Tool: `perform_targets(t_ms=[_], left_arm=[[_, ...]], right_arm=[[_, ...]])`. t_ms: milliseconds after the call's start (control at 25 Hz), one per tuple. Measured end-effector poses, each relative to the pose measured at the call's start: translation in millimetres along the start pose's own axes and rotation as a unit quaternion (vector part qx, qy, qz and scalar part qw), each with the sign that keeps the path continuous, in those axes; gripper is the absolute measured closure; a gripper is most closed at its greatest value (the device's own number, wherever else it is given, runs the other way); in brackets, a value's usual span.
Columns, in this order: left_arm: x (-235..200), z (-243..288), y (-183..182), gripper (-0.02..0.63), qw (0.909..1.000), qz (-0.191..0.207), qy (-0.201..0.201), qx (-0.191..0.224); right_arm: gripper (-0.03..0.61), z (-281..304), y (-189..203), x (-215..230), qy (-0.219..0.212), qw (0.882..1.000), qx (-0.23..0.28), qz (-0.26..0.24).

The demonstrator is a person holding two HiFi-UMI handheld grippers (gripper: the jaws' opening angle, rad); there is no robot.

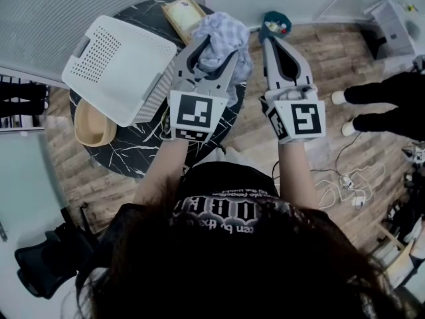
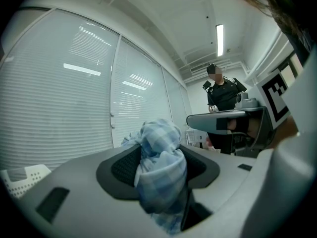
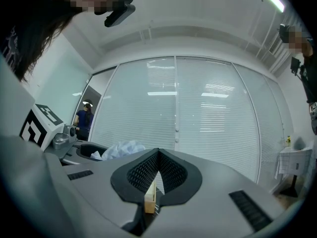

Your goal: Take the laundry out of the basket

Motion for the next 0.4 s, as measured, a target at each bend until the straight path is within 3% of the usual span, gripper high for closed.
perform_targets(t_ms=[400], left_arm=[[-1.3, -2.4, 9.6, 0.387, 0.9998, -0.001, -0.007, -0.016]], right_arm=[[0.554, -1.4, 1.6, 3.2, 0.004, 1.0, 0.002, 0.003]])
Point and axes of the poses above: the fingertips, and each gripper's own axes: z forward along the fingers, x to its right, y out of its underside, the point moved 9 cm from there along -z, backward along the fingers, and after that the axes turned 15 degrees about -y, right-handed, at the moved point
